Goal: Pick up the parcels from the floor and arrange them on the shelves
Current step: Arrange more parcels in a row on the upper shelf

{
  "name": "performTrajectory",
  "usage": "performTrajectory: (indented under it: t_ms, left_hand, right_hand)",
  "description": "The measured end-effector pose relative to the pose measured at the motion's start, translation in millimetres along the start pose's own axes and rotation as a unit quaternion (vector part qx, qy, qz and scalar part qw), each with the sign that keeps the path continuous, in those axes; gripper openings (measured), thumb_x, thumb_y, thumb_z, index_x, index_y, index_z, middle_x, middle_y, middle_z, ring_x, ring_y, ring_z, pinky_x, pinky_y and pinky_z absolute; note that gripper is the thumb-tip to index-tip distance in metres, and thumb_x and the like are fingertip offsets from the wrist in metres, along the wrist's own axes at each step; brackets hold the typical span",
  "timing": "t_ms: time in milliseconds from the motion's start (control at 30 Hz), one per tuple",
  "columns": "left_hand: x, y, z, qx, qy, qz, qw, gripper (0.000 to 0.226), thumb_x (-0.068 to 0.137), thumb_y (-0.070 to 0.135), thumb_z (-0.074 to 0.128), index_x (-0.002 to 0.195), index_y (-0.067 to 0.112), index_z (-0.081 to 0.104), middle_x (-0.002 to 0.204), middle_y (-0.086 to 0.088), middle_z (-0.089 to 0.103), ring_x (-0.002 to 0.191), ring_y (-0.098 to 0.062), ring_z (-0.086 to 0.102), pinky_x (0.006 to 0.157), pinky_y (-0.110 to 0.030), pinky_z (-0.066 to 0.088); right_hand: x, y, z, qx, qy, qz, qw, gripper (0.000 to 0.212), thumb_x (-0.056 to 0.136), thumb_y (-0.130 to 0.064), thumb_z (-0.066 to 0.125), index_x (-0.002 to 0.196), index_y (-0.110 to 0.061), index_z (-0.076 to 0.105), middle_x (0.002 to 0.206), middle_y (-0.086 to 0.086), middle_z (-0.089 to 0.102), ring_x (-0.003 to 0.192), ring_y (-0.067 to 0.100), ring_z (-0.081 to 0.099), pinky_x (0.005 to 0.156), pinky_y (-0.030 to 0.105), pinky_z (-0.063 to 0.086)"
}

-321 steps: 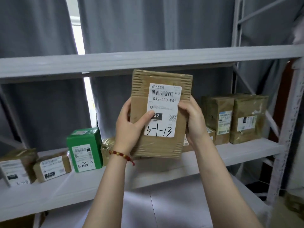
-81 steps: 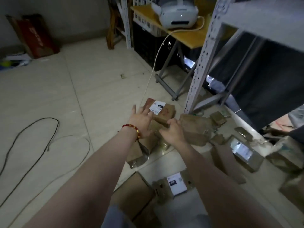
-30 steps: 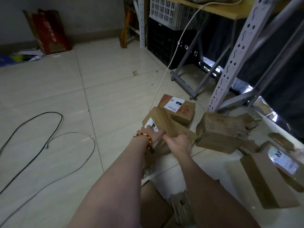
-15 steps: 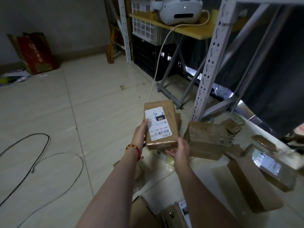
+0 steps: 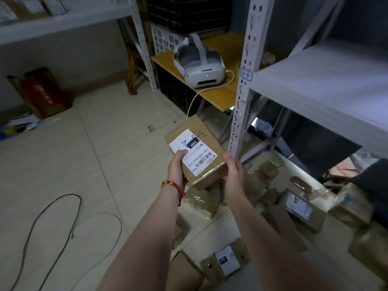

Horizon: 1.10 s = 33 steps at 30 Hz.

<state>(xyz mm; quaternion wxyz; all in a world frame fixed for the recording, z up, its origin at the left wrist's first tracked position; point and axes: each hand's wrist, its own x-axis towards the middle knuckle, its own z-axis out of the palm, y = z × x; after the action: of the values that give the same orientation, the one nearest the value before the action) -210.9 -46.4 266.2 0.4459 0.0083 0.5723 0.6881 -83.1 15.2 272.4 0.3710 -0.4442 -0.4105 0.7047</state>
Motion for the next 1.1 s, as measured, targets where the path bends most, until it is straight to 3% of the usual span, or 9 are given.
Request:
performTrajectory:
  t_ms: [167, 300, 433, 567, 633, 700, 833, 933, 1100]
  left_hand:
    - [-64.9, 82.6, 39.9, -0.007, 0.004, 0.009, 1.0, 0.064, 0.07, 0.039, 0.062, 0.128, 0.012, 0.061, 0.114, -0.015, 0.071, 0.111, -0.038, 0.065, 0.102, -0.053, 0.047]
    - [-120.9, 153.7, 72.4, -0.007, -0.005, 0.03, 1.0, 0.066, 0.066, 0.039, 0.067, 0.125, 0.009, 0.062, 0.113, -0.017, 0.071, 0.107, -0.039, 0.067, 0.1, -0.056, 0.048]
    - [-175.6, 207.2, 100.8, -0.016, -0.004, 0.023, 1.0, 0.082, 0.059, 0.043, 0.074, 0.13, 0.007, 0.054, 0.113, -0.019, 0.071, 0.104, -0.039, 0.068, 0.096, -0.061, 0.049]
    - [-255.1, 263.0, 125.3, 0.007, -0.042, 0.036, 0.998, 0.053, 0.079, 0.046, 0.067, 0.12, 0.012, 0.062, 0.103, -0.008, 0.075, 0.093, -0.024, 0.073, 0.081, -0.04, 0.059]
    - [-273.3, 285.9, 126.4, 0.02, -0.048, 0.046, 0.998, 0.032, 0.092, 0.046, 0.056, 0.107, 0.018, 0.065, 0.085, 0.003, 0.075, 0.08, -0.015, 0.071, 0.067, -0.03, 0.055]
    - [-292.7, 320.4, 122.1, 0.03, -0.033, 0.058, 0.997, 0.034, 0.094, 0.051, 0.05, 0.104, 0.022, 0.065, 0.077, 0.007, 0.074, 0.082, -0.017, 0.066, 0.073, -0.032, 0.049]
    - [-323.6, 383.4, 116.2, 0.079, -0.087, 0.062, 0.991, 0.043, 0.093, 0.048, 0.049, 0.088, 0.014, 0.076, 0.08, -0.005, 0.074, 0.073, -0.023, 0.068, 0.072, -0.031, 0.051]
    - [-345.5, 414.8, 115.2, 0.175, -0.152, 0.048, 0.972, 0.026, 0.079, 0.04, 0.065, 0.09, 0.017, 0.072, 0.091, -0.008, 0.068, 0.079, -0.021, 0.063, 0.075, -0.031, 0.048]
    - [-377.0, 455.9, 127.0, 0.313, -0.224, 0.077, 0.92, 0.077, 0.043, 0.047, 0.08, 0.115, 0.026, 0.063, 0.117, -0.005, 0.066, 0.106, -0.022, 0.063, 0.089, -0.035, 0.052]
  right_hand:
    - [-52.4, -95.8, 20.1, 0.02, 0.005, 0.005, 1.0, 0.008, 0.095, -0.032, 0.06, 0.091, -0.031, 0.052, 0.099, -0.006, 0.062, 0.089, 0.007, 0.061, 0.069, 0.018, 0.047]
    - [-89.0, -167.5, 37.4, 0.014, 0.016, -0.022, 1.0, 0.034, 0.091, -0.037, 0.063, 0.12, -0.022, 0.053, 0.12, 0.007, 0.064, 0.105, 0.022, 0.066, 0.076, 0.027, 0.058]
    - [-134.2, -238.5, 59.5, 0.023, 0.009, -0.033, 0.999, 0.053, 0.089, -0.022, 0.069, 0.134, -0.019, 0.042, 0.126, 0.006, 0.061, 0.108, 0.023, 0.065, 0.08, 0.034, 0.06]
    - [-183.4, -305.4, 72.2, 0.052, 0.03, -0.014, 0.998, 0.057, 0.092, -0.015, 0.065, 0.14, -0.022, 0.035, 0.12, 0.007, 0.064, 0.097, 0.019, 0.068, 0.064, 0.027, 0.057]
    - [-200.1, -329.1, 71.7, 0.053, 0.029, -0.004, 0.998, 0.058, 0.094, -0.014, 0.062, 0.142, -0.02, 0.032, 0.115, 0.008, 0.065, 0.092, 0.019, 0.069, 0.057, 0.024, 0.056]
    - [-220.3, -358.3, 68.7, 0.037, 0.022, 0.006, 0.999, 0.056, 0.094, -0.014, 0.061, 0.141, -0.02, 0.032, 0.117, 0.011, 0.065, 0.093, 0.022, 0.069, 0.06, 0.028, 0.057]
    - [-254.4, -415.6, 57.6, -0.03, -0.036, 0.006, 0.999, 0.05, 0.088, -0.022, 0.067, 0.133, -0.027, 0.046, 0.122, 0.01, 0.067, 0.1, 0.029, 0.071, 0.083, 0.047, 0.059]
    - [-275.4, -460.7, 49.3, -0.09, -0.053, -0.024, 0.994, 0.029, 0.094, -0.017, 0.063, 0.121, -0.024, 0.057, 0.109, 0.003, 0.073, 0.089, 0.02, 0.074, 0.07, 0.035, 0.06]
    - [-300.0, -529.7, 50.3, -0.165, -0.101, -0.071, 0.978, 0.022, 0.093, -0.01, 0.063, 0.114, -0.017, 0.063, 0.098, 0.006, 0.076, 0.082, 0.018, 0.075, 0.064, 0.027, 0.056]
